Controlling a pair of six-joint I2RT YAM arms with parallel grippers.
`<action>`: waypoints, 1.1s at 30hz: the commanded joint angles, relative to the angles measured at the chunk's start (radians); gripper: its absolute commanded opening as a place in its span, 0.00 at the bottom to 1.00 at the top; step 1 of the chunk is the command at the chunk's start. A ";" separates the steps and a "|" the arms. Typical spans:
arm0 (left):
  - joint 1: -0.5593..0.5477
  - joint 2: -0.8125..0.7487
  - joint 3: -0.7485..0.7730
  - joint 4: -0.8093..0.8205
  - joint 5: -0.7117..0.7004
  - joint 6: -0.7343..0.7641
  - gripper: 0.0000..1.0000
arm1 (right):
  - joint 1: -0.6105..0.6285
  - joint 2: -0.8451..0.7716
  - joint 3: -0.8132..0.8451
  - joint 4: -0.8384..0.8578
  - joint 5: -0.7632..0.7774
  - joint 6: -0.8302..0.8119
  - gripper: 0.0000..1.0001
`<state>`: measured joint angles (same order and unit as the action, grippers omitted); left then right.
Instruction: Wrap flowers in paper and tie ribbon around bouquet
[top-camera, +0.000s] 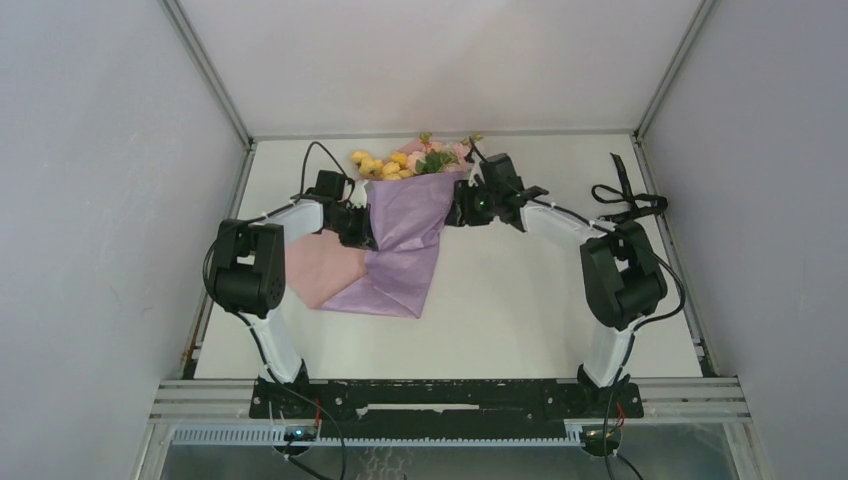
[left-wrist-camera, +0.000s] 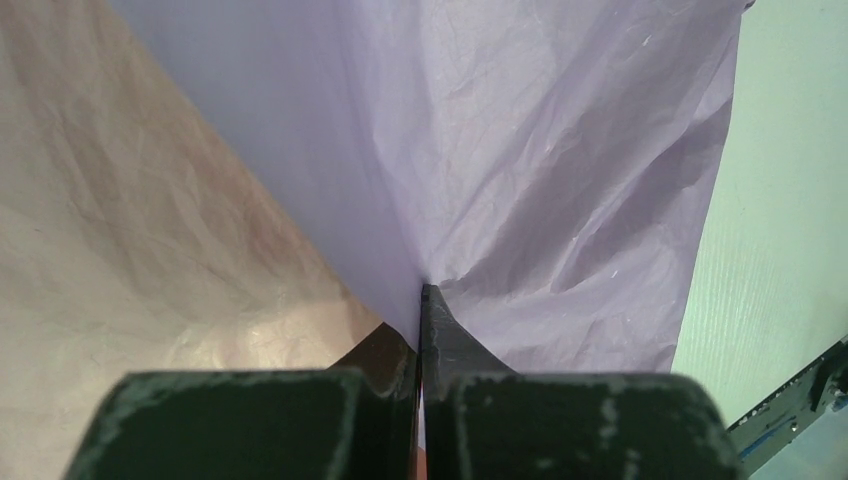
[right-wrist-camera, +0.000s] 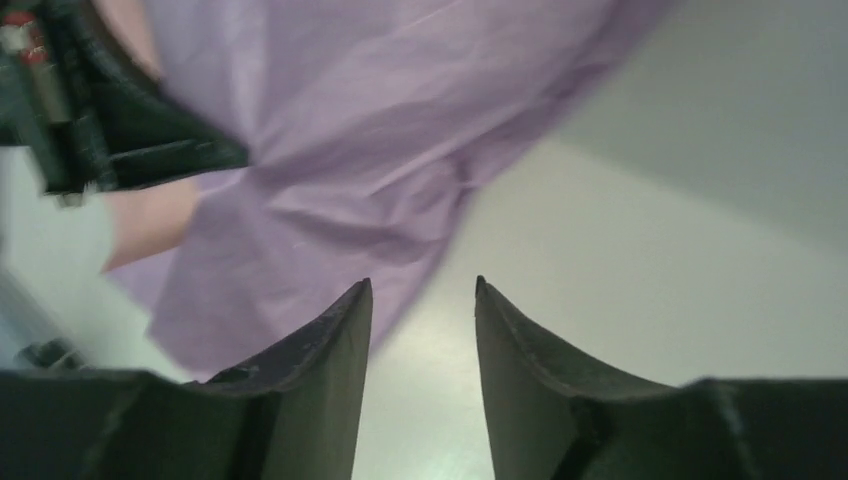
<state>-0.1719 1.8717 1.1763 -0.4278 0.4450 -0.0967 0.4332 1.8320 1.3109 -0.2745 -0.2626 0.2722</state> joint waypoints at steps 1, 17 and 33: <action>-0.006 -0.047 -0.027 0.020 0.020 0.003 0.00 | -0.008 0.070 -0.093 0.241 -0.233 0.242 0.54; -0.006 -0.029 -0.018 0.024 0.037 -0.018 0.00 | -0.032 0.332 -0.094 0.541 -0.446 0.491 0.43; -0.003 -0.017 -0.029 0.027 -0.023 -0.039 0.00 | -0.108 0.211 -0.306 0.556 -0.421 0.493 0.00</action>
<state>-0.1783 1.8717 1.1675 -0.4198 0.4633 -0.1299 0.3660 2.1052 1.0595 0.2886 -0.7124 0.7891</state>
